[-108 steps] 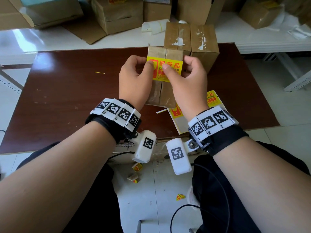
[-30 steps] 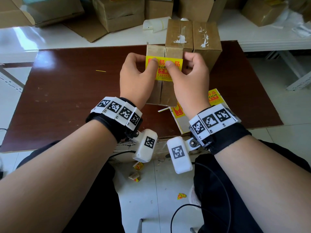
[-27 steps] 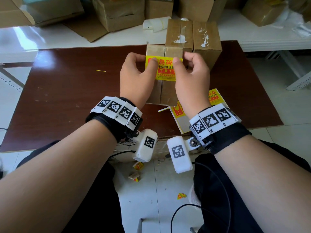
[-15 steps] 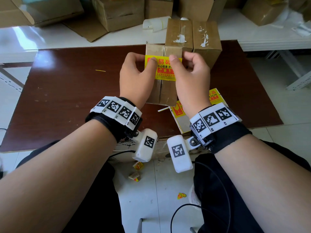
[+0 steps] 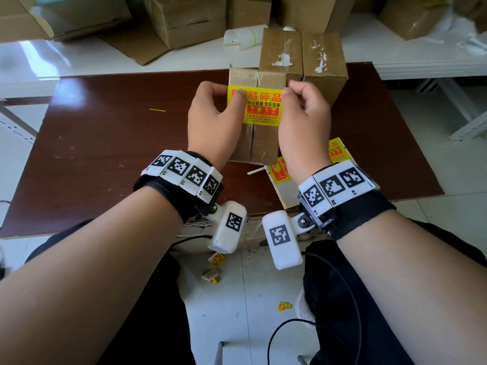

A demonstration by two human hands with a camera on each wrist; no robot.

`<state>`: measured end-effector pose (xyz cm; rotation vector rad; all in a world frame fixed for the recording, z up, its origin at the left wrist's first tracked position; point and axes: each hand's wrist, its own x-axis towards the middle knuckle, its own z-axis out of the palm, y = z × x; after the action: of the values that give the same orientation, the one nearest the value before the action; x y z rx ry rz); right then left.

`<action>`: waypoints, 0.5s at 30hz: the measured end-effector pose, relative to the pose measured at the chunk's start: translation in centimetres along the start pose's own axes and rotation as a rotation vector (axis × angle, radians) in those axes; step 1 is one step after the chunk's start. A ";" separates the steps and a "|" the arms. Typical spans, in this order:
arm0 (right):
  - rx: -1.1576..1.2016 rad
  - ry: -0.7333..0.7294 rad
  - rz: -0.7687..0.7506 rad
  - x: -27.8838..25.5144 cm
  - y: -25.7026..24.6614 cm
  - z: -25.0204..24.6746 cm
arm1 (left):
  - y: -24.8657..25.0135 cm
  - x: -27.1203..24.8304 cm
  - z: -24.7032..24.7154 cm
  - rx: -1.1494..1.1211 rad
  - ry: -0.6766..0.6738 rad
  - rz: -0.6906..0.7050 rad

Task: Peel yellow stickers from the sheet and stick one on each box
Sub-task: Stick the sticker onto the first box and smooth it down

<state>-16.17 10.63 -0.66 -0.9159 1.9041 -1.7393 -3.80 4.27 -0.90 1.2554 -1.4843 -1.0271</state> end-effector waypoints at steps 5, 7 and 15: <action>0.061 -0.013 0.025 0.1 0.1 -0.1 | 0.0 0.0 0.0 0.001 0.000 0.001; 0.053 -0.018 -0.006 -0.1 0.1 0.0 | 0.0 0.0 0.0 0.000 0.002 0.004; 0.037 -0.036 -0.034 -0.4 0.2 0.1 | -0.2 0.0 0.0 -0.005 -0.012 0.019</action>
<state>-15.91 10.84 -0.92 -0.9642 1.8381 -1.7598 -3.75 4.27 -1.07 1.2317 -1.4991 -1.0267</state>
